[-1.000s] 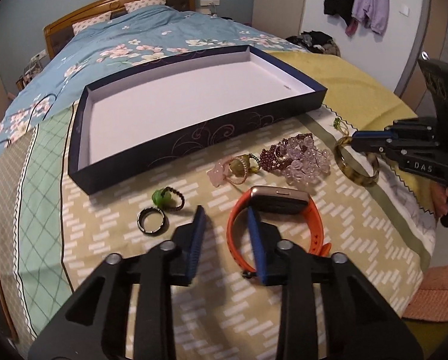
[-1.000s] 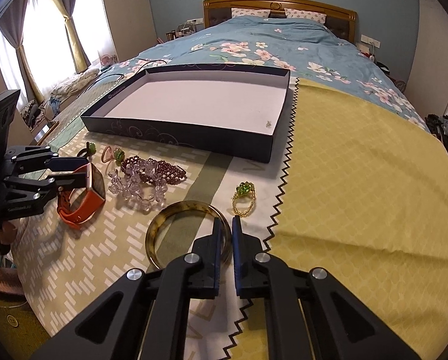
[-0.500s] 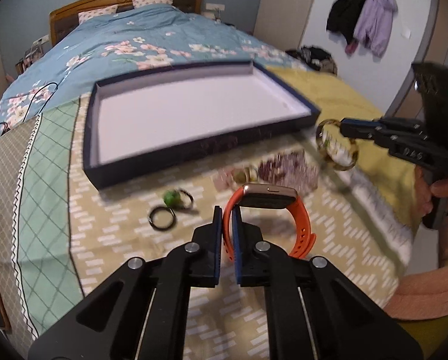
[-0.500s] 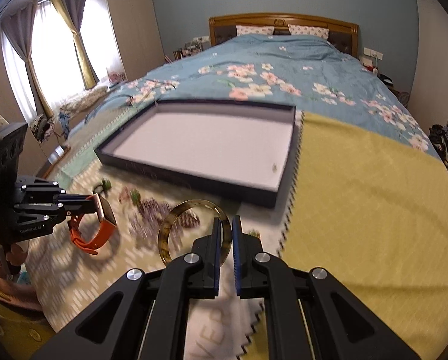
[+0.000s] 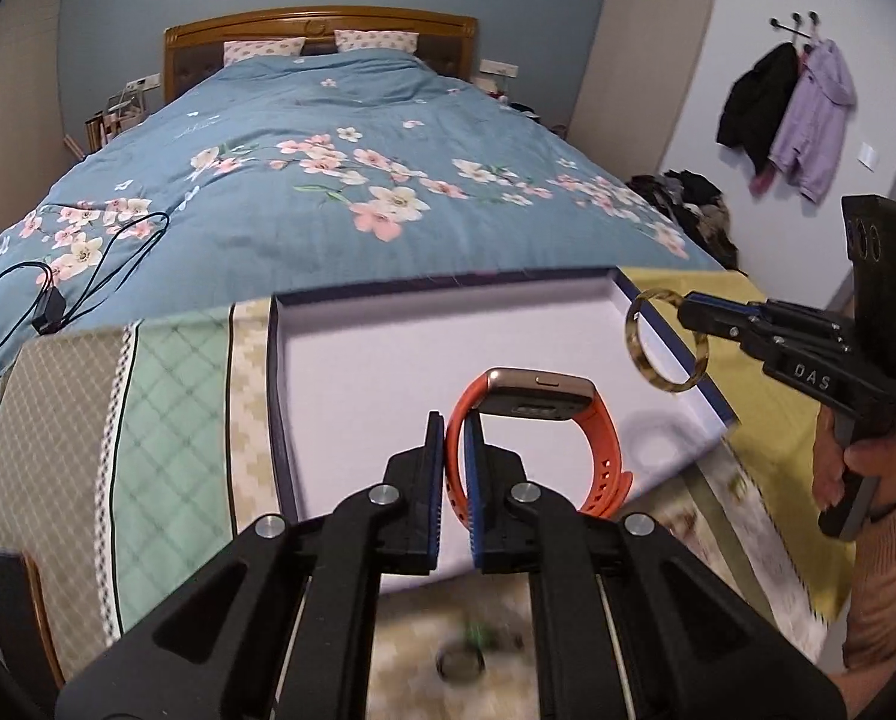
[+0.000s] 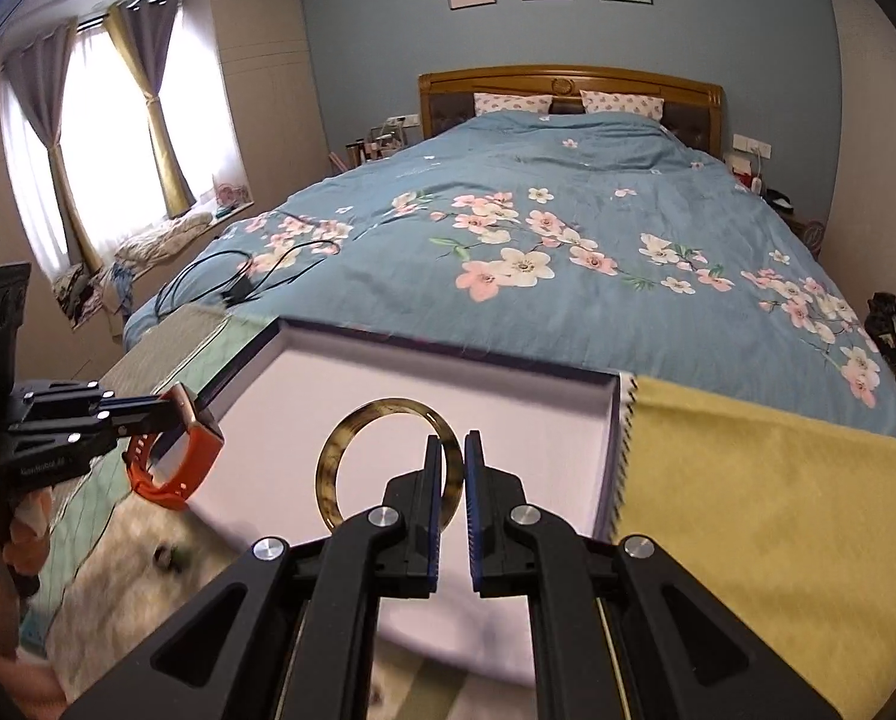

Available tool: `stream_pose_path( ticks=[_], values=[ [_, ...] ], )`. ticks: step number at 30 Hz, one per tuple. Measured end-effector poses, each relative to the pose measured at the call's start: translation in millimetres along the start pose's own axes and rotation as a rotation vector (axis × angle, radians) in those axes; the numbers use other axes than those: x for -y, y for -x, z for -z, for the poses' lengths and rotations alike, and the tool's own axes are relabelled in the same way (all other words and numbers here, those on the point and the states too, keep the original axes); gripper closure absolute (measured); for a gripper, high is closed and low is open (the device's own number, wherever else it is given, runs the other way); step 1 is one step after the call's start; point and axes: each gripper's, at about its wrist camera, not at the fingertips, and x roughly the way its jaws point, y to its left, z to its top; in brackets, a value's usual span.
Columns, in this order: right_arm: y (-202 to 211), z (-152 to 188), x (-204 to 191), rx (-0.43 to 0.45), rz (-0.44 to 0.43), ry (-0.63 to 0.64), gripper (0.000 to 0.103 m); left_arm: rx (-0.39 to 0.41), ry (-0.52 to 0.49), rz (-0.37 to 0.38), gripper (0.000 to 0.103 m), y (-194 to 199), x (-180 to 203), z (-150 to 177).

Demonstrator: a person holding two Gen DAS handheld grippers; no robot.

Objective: Organize jewelry
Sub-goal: 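Carry the watch band and bangle into the white box and open both tools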

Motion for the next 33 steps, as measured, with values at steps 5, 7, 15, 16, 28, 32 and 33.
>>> stream_pose_path(
  ticks=[5,7,15,16,28,32,33],
  values=[
    [-40,-16,8,-0.041,0.029,-0.036,0.097,-0.027,0.036,-0.031,0.096,-40,-9,-34],
    [-56,-19,11,-0.062,0.043,-0.052,0.097,-0.045,0.055,-0.033,0.096,-57,-13,-42],
    [-94,-25,19,-0.148,0.079,-0.113,0.097,-0.123,0.126,-0.08,0.096,-120,-32,-56],
    [-95,-26,20,-0.159,0.088,-0.119,0.097,-0.134,0.129,-0.085,0.096,-128,-33,-58],
    [-102,-30,24,-0.185,0.107,-0.167,0.092,-0.198,0.182,-0.081,0.08,-155,-39,-58],
    [-70,-29,22,-0.081,0.067,-0.16,0.087,-0.123,0.167,-0.074,0.069,-131,-38,-55],
    [-58,-27,21,-0.051,0.056,-0.151,0.081,-0.095,0.158,-0.07,0.068,-121,-37,-53]
  ],
)
